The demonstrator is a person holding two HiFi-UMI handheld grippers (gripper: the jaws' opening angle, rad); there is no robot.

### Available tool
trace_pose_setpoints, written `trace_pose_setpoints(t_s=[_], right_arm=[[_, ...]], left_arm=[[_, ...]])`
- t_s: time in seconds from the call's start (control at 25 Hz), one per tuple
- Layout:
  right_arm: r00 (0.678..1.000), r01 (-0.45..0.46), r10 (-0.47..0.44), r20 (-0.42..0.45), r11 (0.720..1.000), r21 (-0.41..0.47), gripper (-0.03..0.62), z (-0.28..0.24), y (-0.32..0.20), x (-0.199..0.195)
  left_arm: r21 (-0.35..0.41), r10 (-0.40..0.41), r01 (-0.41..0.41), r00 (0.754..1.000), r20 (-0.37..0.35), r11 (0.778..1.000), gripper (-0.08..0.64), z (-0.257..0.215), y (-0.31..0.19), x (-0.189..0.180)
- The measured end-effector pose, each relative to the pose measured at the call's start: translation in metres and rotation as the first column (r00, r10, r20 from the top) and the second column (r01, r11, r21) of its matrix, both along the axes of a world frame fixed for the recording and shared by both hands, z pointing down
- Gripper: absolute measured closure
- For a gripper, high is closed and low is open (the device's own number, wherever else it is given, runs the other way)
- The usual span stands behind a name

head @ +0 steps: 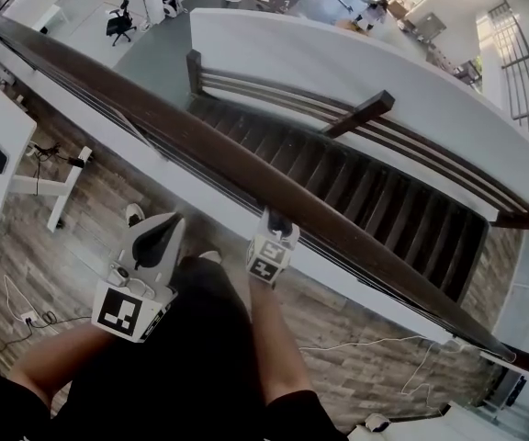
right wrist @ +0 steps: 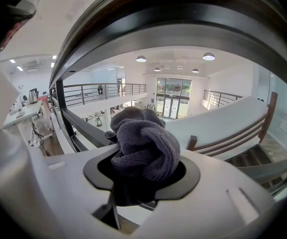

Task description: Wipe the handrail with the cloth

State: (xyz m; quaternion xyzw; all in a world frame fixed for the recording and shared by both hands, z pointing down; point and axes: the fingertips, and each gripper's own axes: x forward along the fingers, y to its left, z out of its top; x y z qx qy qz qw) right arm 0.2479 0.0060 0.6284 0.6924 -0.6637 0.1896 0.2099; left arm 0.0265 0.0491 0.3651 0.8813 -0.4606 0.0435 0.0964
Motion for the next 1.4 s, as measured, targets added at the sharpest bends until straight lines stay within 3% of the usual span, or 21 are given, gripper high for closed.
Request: trace_pose_setpoints(t_s=[0.48,1.04,1.24,1.4], right_arm=[[1.0,0.009,-0.01,-0.014,1.0,-0.015,0.41,0.003,0.012,0.019],[0.998,-0.062,0.062,-0.02,0.998,-0.002,0.41,-0.002,0.031,0.056],[0.998,-0.062,0.062,-0.004,0.998,-0.02,0.416,-0.002,0.031,0.055],[0.993,-0.117,0.117,0.025,0.993,-0.013,0.423,-0.019,0.036,0.049]], left_arm=[[-0.009,0.024,-0.024,1.0,-0.005,1.0,0.56,0.001,0.008,0.013],[-0.011,0.068,-0.068,0.998,-0.008,0.998,0.56,0.002,0.016,0.019],[-0.013,0.075,-0.075,0.997,0.001,0.997,0.56,0.003,0.013,0.01],[-0.025,0.072,-0.072,0.997,-0.007,0.997,0.56,0.004,0.009,0.001]])
